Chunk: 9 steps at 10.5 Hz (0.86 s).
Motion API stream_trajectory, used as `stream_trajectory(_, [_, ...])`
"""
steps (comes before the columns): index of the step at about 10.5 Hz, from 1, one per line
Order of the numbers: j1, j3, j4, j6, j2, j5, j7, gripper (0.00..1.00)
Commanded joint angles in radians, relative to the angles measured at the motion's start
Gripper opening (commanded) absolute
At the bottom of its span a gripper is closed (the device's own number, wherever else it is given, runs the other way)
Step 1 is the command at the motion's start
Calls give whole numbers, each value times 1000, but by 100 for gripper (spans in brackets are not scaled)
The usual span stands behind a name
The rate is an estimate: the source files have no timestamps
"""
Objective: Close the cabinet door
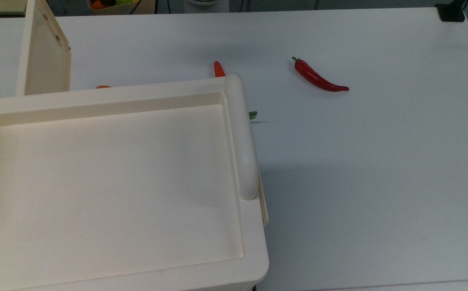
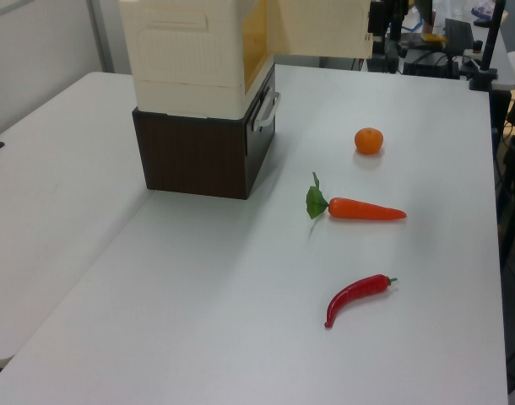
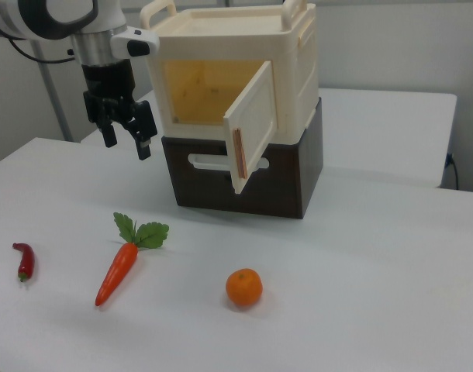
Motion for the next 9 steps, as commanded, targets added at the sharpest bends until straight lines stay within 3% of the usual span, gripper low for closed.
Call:
stream_trajectory(1, [8, -4, 7, -18, 3, -13, 7, 100])
stream_trajectory(8, [-1, -8, 10, -17, 4, 4, 7, 100])
stream_trajectory(9, [-1, -7, 10, -17, 4, 4, 5, 93])
